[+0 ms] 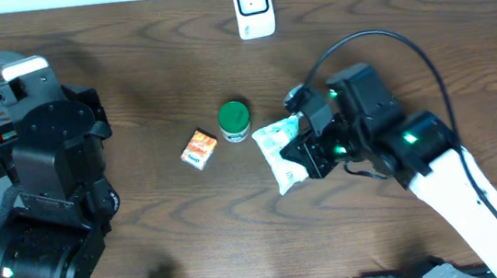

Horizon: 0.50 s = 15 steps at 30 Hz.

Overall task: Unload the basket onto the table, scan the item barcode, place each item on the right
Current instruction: 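Lift the wipes pack up toward the white scanner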

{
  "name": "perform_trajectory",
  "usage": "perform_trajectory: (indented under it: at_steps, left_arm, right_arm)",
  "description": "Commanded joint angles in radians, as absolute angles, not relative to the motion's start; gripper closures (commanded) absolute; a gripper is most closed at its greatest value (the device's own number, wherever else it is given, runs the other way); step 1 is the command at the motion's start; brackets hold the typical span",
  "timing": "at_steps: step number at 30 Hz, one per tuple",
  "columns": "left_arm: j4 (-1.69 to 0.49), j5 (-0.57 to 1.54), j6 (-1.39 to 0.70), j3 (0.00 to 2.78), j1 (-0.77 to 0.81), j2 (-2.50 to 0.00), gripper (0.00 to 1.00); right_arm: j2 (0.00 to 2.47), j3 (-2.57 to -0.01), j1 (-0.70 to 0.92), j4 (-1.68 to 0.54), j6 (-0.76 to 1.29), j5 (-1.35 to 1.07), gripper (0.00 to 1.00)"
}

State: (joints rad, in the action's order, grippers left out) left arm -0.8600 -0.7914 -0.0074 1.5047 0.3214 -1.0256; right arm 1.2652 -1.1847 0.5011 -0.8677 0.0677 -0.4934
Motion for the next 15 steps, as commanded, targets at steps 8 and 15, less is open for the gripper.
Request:
perform_trajectory:
  at_steps: [8,15]
  left_arm:
    - [-0.860,-0.794,-0.020,1.509,0.317,-1.025,0.02]
    - [-0.860,-0.794,-0.020,1.509,0.317,-1.025,0.02]
  right_arm:
    - [1.194,-1.196,0.492,-0.829,0.030,-0.400,0.98]
    - [1.337,-1.179,0.499,-0.375,-0.056,0.064,0.99]
